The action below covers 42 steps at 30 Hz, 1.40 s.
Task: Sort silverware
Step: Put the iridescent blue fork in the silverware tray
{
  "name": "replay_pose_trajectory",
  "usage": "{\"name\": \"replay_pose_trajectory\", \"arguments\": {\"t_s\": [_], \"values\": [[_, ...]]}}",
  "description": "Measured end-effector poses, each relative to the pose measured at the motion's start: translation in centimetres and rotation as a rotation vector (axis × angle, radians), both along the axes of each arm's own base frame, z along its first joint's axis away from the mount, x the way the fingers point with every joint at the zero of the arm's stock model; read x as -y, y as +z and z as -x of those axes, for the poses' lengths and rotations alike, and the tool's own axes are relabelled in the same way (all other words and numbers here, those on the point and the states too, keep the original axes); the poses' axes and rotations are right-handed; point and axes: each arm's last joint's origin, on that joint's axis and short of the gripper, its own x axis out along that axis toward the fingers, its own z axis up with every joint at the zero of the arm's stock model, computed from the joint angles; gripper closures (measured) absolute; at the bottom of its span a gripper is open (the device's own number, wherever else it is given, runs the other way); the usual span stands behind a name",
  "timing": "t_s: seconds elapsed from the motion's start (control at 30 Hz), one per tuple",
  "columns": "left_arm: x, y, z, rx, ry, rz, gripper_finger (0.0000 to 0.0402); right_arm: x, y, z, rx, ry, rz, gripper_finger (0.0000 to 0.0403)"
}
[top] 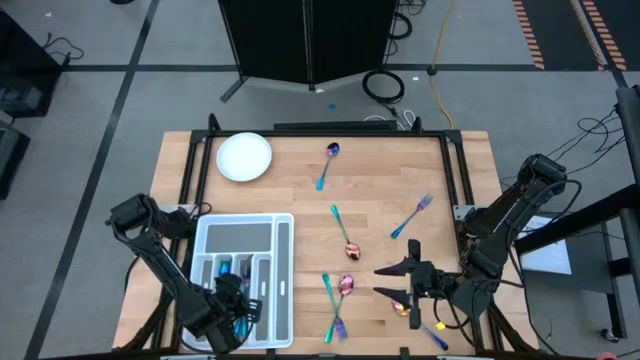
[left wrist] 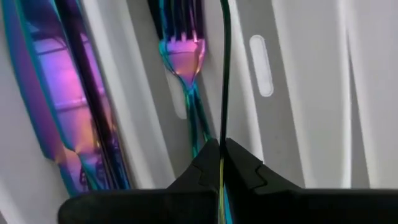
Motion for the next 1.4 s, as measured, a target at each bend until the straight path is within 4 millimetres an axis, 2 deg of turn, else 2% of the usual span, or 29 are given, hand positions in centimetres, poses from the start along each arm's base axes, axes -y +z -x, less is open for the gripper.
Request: {"name": "replay_pose_trajectory", "arguments": {"t_s": [0.2, 0.6, 0.87, 1.13, 1.4], "values": [[1.1, -2.0, -0.5, -0.034, 0.013, 0.054, 0.0395, 0.0, 0.0, 0.0, 0.002, -0.001, -0.009, 0.0241], [1.1, -1.8, -0.5, -0.061, -0.006, 0.087, 0.0393, 0.0, 0.1, 0.0, 0.005, 0.001, 0.001, 0.0241], [1.3, -1.4, -0.4, -0.092, -0.029, 0.097, 0.0333, 0.0, 0.1, 0.0, 0.005, 0.002, 0.005, 0.0241], [0.5, 1.4, 0.0, -0.026, -0.081, 0.100, 0.0273, 0.0, 0.1, 0.0, 0.006, -0.001, 0.011, 0.0241], [-1.0, 5.4, 0.4, 0.168, -0.230, 0.039, 0.0267, 0.0, 0.1, 0.0, 0.005, 0.000, 0.016, 0.0241]]}}
